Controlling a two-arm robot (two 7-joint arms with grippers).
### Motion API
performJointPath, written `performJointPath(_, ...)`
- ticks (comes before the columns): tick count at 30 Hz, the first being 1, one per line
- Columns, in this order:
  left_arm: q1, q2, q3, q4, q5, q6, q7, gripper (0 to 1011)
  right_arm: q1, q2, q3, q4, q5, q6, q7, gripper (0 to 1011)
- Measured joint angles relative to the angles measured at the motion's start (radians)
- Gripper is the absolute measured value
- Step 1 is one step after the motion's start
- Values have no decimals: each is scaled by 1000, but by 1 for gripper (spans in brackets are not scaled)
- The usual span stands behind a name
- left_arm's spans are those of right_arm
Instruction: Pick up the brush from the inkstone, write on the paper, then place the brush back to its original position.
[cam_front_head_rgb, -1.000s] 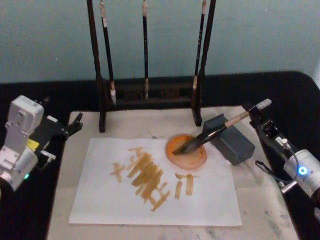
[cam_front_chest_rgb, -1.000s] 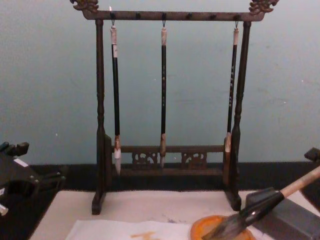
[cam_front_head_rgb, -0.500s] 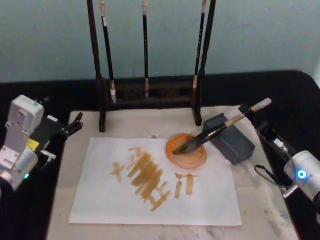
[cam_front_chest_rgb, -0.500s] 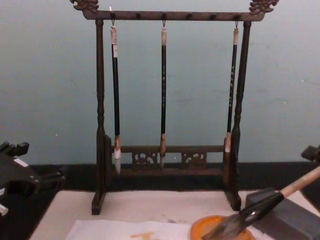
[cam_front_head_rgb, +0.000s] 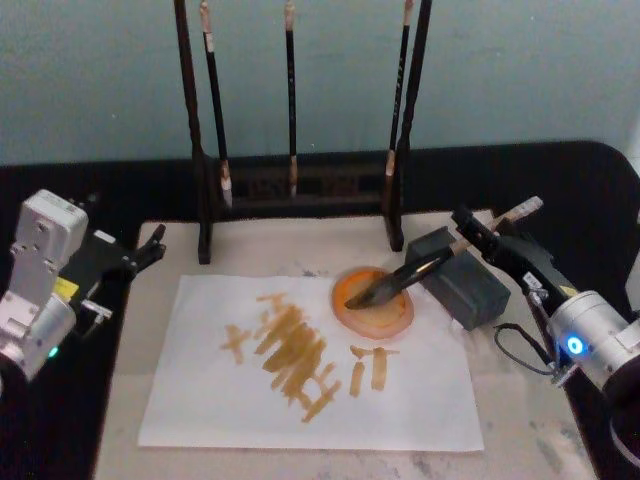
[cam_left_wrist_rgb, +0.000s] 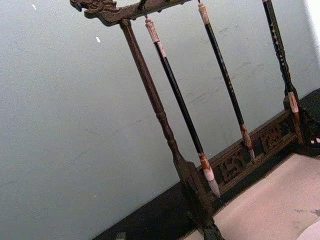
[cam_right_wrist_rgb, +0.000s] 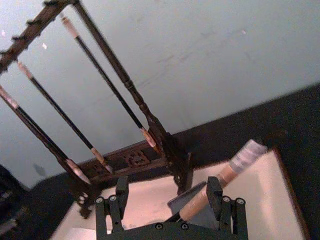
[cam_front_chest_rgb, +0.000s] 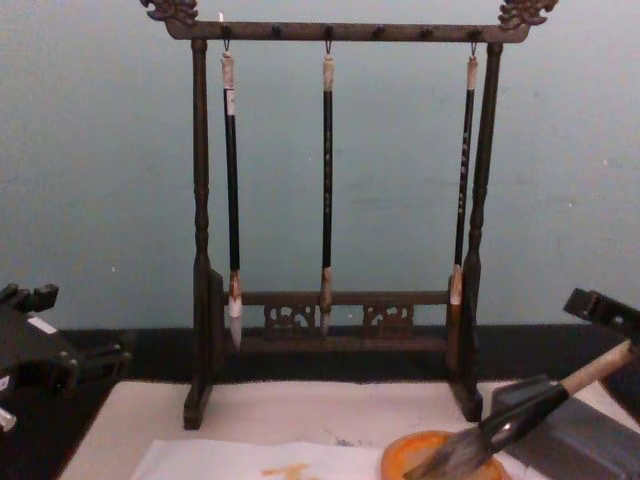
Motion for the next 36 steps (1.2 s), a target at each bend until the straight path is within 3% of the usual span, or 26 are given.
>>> performJointPath(1, 0, 0, 0, 0, 0, 0, 0, 1010, 8, -1, -13, 5, -49, -14, -10, 1000)
performJointPath(2, 0, 0, 0, 0, 0, 0, 0, 1009, 8, -1, -13, 5, -49, -14, -10, 1000)
performJointPath(5, 0, 0, 0, 0, 0, 0, 0, 1010, 25, 0, -42, 15, -162, -41, -32, 1000)
performJointPath(11, 0, 0, 0, 0, 0, 0, 0, 1010, 45, 3, -84, 32, -315, -60, -66, 1000)
performJointPath(12, 0, 0, 0, 0, 0, 0, 0, 1010, 45, 3, -84, 32, -315, -60, -66, 1000)
performJointPath(16, 0, 0, 0, 0, 0, 0, 0, 1010, 62, 4, -118, 57, -445, -67, -105, 1000)
performJointPath(24, 0, 0, 0, 0, 0, 0, 0, 1010, 73, -2, -134, 78, -541, -69, -134, 1000)
performJointPath(36, 0, 0, 0, 0, 0, 0, 0, 1010, 72, -1, -133, 75, -532, -70, -132, 1000)
